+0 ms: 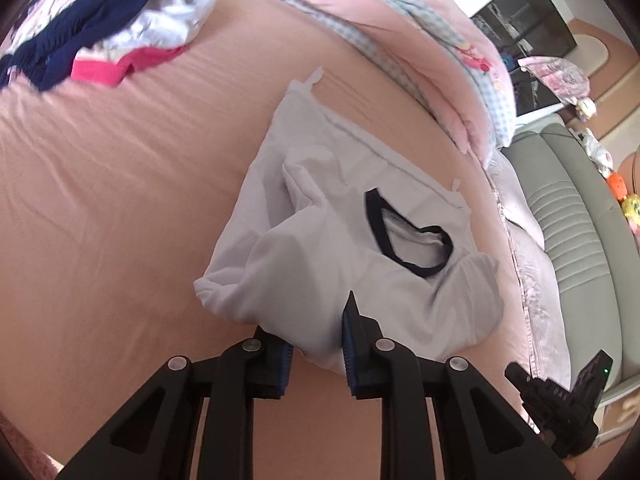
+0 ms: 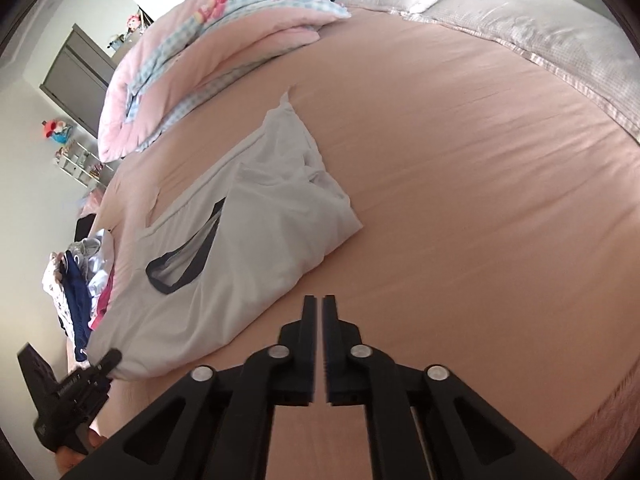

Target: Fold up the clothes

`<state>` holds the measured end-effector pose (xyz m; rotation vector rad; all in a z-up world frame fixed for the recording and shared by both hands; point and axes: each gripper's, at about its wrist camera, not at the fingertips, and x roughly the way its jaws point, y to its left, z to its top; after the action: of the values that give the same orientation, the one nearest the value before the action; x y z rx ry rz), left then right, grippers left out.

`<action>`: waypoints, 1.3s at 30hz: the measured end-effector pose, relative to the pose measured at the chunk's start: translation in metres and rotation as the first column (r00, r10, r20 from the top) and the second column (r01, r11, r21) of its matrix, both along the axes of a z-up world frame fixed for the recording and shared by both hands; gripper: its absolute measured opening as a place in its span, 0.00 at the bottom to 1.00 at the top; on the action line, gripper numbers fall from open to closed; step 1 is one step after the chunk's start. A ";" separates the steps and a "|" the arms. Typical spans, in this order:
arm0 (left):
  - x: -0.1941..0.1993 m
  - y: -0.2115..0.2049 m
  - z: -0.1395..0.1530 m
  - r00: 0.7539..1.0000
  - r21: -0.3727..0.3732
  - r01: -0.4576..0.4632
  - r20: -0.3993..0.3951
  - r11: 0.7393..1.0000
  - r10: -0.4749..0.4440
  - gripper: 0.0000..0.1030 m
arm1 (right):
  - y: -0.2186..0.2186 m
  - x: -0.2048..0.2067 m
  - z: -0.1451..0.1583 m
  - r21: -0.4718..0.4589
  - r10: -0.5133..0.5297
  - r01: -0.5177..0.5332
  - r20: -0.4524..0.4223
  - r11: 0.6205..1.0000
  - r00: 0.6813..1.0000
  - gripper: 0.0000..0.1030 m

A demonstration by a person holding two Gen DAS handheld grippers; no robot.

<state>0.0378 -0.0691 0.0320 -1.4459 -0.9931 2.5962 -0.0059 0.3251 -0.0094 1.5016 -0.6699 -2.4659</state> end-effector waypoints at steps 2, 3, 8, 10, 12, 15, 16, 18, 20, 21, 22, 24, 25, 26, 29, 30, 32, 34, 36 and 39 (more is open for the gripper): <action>-0.003 0.000 -0.003 1.000 0.017 -0.014 0.006 1.000 0.014 0.18 | 0.003 -0.013 -0.014 -0.109 -0.017 0.020 0.031 0.994 0.999 0.50; -0.003 0.000 -0.003 1.000 0.020 -0.017 0.004 1.000 0.017 0.18 | 0.002 -0.018 -0.019 -0.122 -0.026 0.029 0.032 0.992 0.999 0.50; -0.001 0.001 -0.007 1.000 0.003 -0.011 0.001 1.000 0.011 0.19 | -0.005 -0.047 -0.040 -0.145 -0.073 0.075 0.023 0.987 0.997 0.52; 0.000 -0.001 -0.009 1.000 0.006 -0.011 0.004 1.000 0.011 0.19 | -0.008 -0.058 -0.049 -0.155 -0.092 0.094 0.019 0.983 0.996 0.31; 0.001 -0.002 -0.010 1.000 0.010 -0.010 0.001 1.000 0.010 0.19 | -0.013 -0.064 -0.050 -0.136 -0.100 0.100 0.007 0.986 0.995 0.18; 0.002 -0.002 -0.004 1.000 -0.013 0.014 -0.016 1.000 -0.014 0.19 | -0.025 -0.053 -0.031 -0.023 -0.065 0.064 -0.043 0.998 0.997 0.10; 0.002 -0.001 0.000 1.000 -0.024 0.022 -0.021 0.999 -0.023 0.18 | -0.029 -0.047 -0.024 0.020 -0.047 0.048 -0.062 0.999 0.997 0.09; 0.003 0.001 0.007 0.999 -0.042 0.038 -0.032 0.998 -0.039 0.18 | -0.033 -0.035 -0.012 0.088 -0.016 0.024 -0.085 0.996 0.996 0.09; 0.007 0.000 0.014 0.998 -0.048 0.058 -0.033 0.997 -0.060 0.18 | -0.029 -0.020 -0.006 0.095 -0.009 0.016 -0.075 0.995 0.997 0.09; 0.009 0.000 0.017 0.997 -0.050 0.069 -0.032 0.996 -0.071 0.18 | -0.026 -0.012 -0.003 0.091 -0.009 0.015 -0.066 0.996 0.998 0.09; 0.014 -0.002 0.018 0.997 -0.047 0.075 -0.024 0.996 -0.076 0.18 | -0.023 -0.003 -0.002 0.084 -0.006 0.010 -0.055 0.996 0.998 0.09; 0.025 -0.007 0.018 0.997 -0.036 0.081 0.000 0.996 -0.082 0.18 | -0.012 0.020 0.000 0.052 -0.010 0.011 -0.021 0.999 1.000 0.08; 0.031 -0.009 0.018 0.996 -0.030 0.085 0.011 0.996 -0.085 0.18 | -0.007 0.032 -0.002 0.037 -0.017 0.017 0.000 0.999 1.000 0.08; 0.037 -0.012 0.018 0.996 -0.025 0.088 0.023 0.996 -0.088 0.18 | -0.001 0.044 -0.004 0.022 -0.023 0.023 0.022 1.000 0.999 0.09; 0.053 -0.018 0.014 0.992 -0.002 0.100 0.077 0.995 -0.099 0.19 | 0.005 0.071 -0.025 0.010 0.003 -0.004 0.125 1.000 0.992 0.11; 0.056 -0.020 0.003 0.986 0.023 0.105 0.131 0.994 -0.107 0.22 | 0.005 0.077 -0.034 0.025 0.013 -0.017 0.159 1.000 0.987 0.13; 0.065 -0.030 -0.011 0.974 0.080 0.068 0.212 0.994 -0.084 0.25 | 0.007 0.085 -0.040 0.041 0.034 -0.042 0.189 0.998 0.981 0.13; 0.077 -0.042 -0.005 0.976 0.090 0.017 0.216 0.996 -0.036 0.25 | 0.012 0.092 -0.030 0.070 0.025 -0.039 0.190 0.997 0.981 0.13; 0.085 -0.047 0.019 0.986 -0.025 0.007 0.164 1.000 -0.003 0.25 | 0.014 0.097 -0.006 0.132 0.024 -0.040 0.124 0.991 0.992 0.13; 0.079 -0.037 0.050 0.996 -0.193 0.072 0.062 0.979 -0.061 0.25 | 0.001 0.097 0.028 0.233 0.099 -0.093 -0.015 0.968 0.995 0.13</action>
<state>0.1168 -0.1060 0.0820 -1.5702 -0.6963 2.6827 0.0907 0.3260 0.0191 1.5351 -0.3035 -2.5563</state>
